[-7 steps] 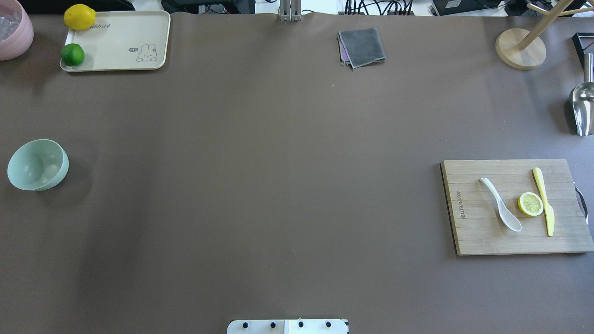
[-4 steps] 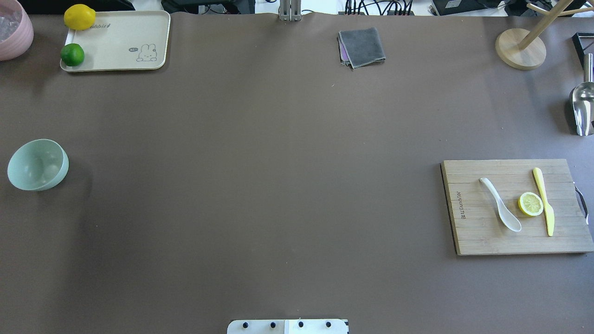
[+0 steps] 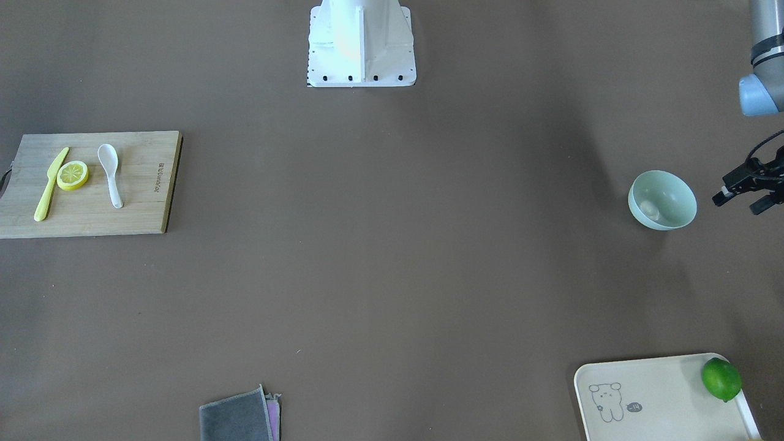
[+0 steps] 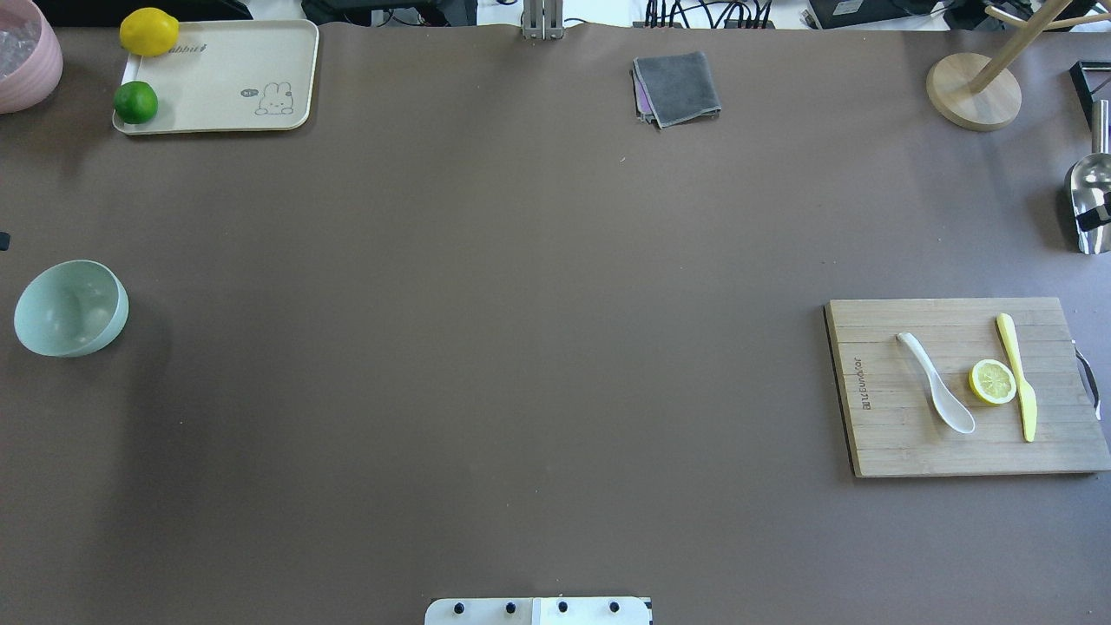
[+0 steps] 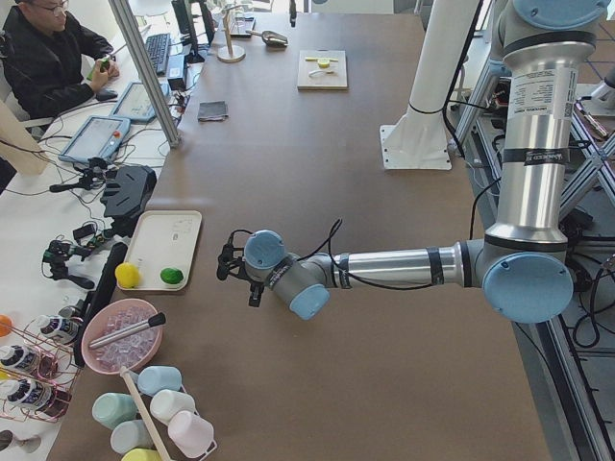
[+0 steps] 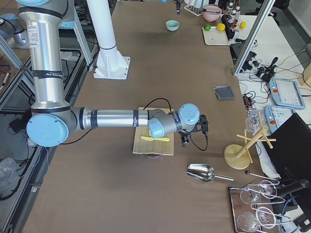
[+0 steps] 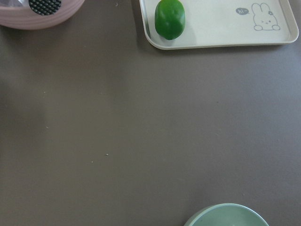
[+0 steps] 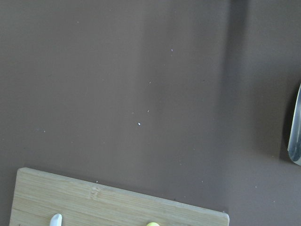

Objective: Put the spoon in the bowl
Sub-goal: 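Reach the left gripper to the pale green bowl and grasp its rim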

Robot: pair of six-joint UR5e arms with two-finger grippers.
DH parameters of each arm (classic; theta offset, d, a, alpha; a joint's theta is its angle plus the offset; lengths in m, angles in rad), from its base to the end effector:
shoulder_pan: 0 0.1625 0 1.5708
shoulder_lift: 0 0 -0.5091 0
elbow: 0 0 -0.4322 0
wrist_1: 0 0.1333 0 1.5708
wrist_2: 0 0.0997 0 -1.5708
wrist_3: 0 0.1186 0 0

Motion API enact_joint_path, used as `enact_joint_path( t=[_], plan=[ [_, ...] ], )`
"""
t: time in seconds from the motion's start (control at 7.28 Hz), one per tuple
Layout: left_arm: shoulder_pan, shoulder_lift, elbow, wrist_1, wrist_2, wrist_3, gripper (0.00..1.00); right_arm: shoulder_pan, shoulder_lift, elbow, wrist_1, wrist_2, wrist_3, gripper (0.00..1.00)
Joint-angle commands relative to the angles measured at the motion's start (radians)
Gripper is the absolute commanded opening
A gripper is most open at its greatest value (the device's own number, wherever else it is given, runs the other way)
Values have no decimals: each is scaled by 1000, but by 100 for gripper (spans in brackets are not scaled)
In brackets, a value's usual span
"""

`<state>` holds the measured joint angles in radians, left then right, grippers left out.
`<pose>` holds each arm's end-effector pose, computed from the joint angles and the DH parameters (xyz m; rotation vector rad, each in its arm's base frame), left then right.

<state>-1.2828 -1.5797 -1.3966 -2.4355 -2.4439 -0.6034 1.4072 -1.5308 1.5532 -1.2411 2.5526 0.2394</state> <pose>0.1173 -0.5453 0.7368 0.2283 1.0319 0.0196 -0.0584 -0.5668 0.6890 0.1222 -1.0154 -0.1037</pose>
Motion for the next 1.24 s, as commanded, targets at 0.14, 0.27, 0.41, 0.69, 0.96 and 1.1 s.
enact_joint_path(
  t=[0.14,0.27,0.41,0.69,0.96,1.1],
  plan=[
    [62,4,46,-16,0,-1,98,-34,14,18,2,0,49,100],
    [71,4,66,-17,0,1,98,-40,14,31,0,1,51,100],
    [88,4,68,-16,0,-1,98,-50,15,33,2,1,51,100],
    [109,3,67,-16,-9,-6,95,-73,31,33,2,0,51,100],
    [120,7,68,-17,-9,4,52,-82,38,34,2,1,51,100],
    [120,10,70,-22,-4,5,41,-83,38,44,0,1,52,100]
  ],
)
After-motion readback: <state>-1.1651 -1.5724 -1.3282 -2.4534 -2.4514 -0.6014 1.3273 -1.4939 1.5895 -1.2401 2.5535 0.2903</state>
